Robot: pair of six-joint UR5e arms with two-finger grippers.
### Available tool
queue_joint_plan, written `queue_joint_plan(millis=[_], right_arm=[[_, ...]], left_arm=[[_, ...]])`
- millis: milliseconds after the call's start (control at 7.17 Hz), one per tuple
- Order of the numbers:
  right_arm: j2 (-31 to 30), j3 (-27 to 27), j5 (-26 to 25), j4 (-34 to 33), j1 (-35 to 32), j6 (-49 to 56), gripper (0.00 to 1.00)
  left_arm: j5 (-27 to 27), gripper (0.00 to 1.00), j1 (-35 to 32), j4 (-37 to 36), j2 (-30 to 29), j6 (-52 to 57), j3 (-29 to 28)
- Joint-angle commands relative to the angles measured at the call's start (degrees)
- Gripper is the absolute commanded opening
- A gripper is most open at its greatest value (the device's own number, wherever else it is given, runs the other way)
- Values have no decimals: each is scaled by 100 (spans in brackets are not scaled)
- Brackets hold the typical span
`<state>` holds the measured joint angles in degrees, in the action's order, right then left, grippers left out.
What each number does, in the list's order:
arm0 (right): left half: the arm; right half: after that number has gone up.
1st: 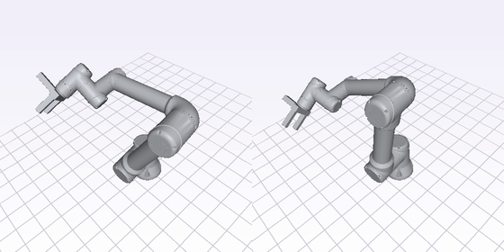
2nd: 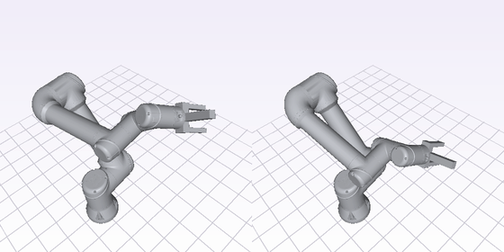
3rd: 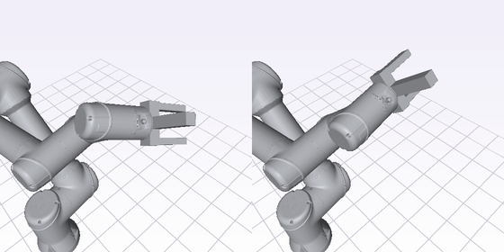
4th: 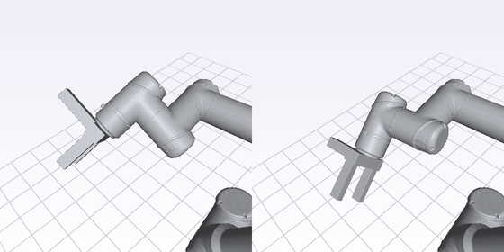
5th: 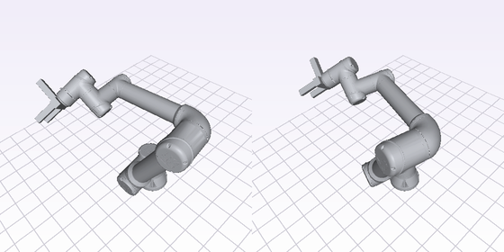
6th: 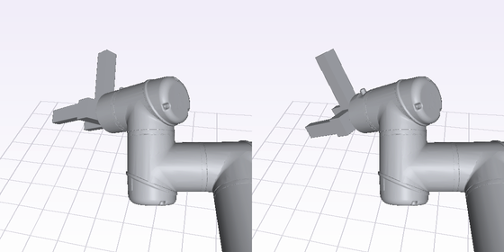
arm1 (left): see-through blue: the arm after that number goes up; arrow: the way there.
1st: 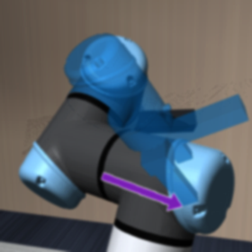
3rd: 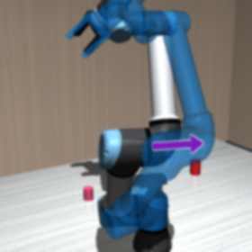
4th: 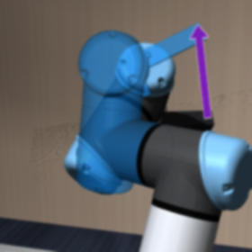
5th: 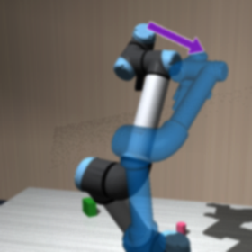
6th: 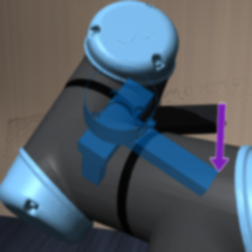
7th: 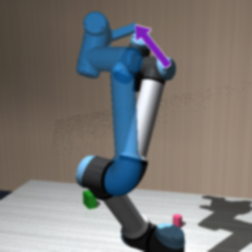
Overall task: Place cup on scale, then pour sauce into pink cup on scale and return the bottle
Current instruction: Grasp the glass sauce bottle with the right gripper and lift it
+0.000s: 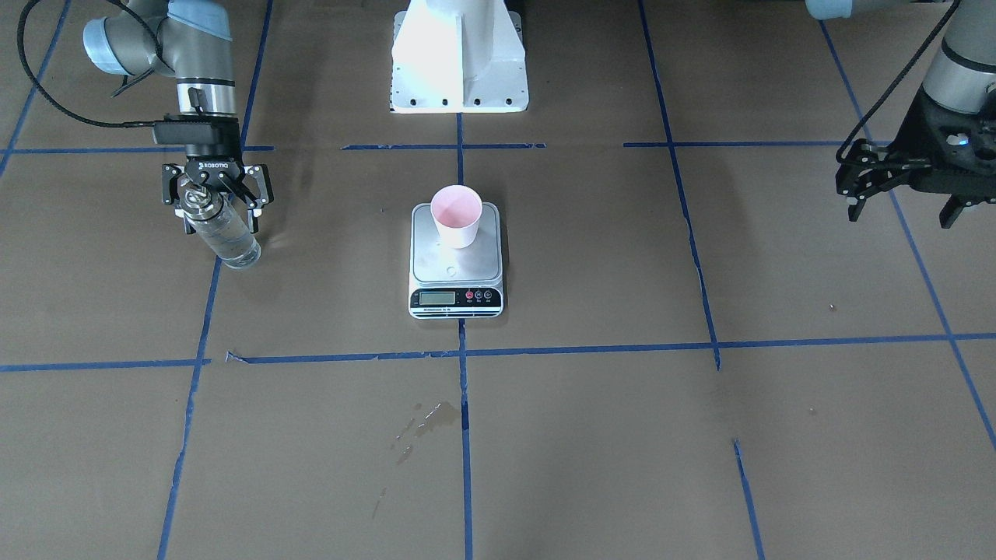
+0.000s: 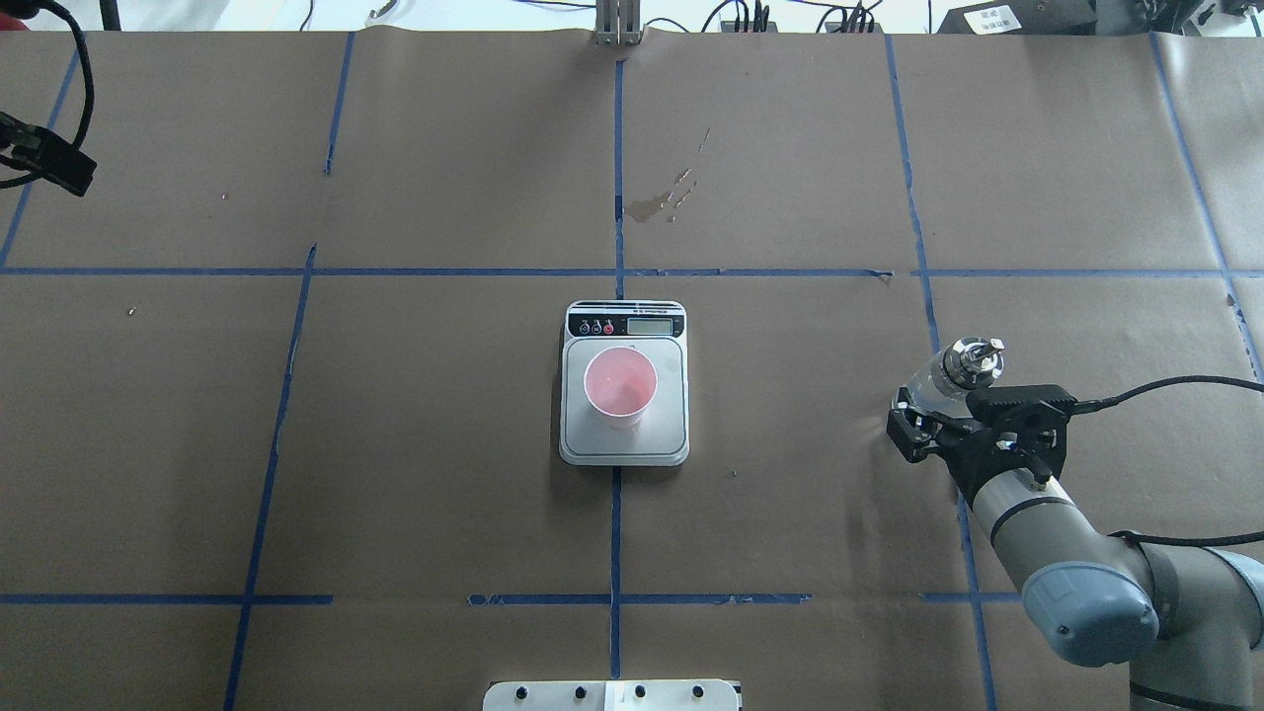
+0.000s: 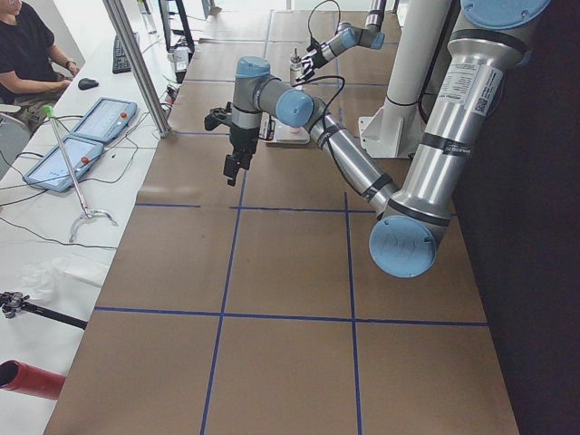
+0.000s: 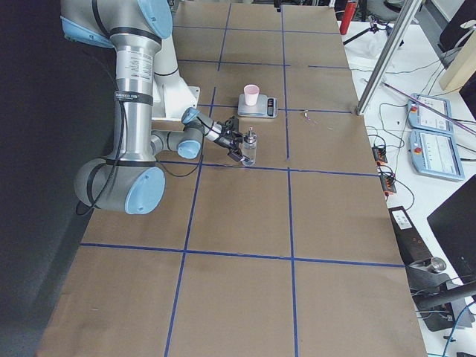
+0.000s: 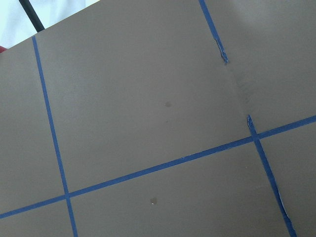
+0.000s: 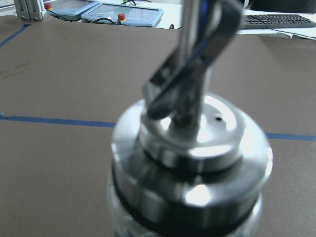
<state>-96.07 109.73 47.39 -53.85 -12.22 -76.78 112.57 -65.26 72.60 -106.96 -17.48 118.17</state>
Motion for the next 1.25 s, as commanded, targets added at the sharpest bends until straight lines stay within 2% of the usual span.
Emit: queue_joint_plan(millis=[0, 697, 837, 976, 1116], right_arm=[[149, -30, 7, -3, -44, 13, 100], [272, -259, 33, -3, -246, 154, 100], [351, -259, 42, -3, -264, 145, 82], [491, -259, 42, -3, -281, 128, 23], [493, -259, 85, -3, -351, 189, 0]], left_arm=[[28, 100, -66, 0, 0, -1, 30], [45, 100, -66, 0, -9, -45, 83], [37, 100, -66, 0, -1, -45, 75], [37, 100, -66, 0, 0, -45, 74], [45, 100, -66, 0, 0, -45, 74]])
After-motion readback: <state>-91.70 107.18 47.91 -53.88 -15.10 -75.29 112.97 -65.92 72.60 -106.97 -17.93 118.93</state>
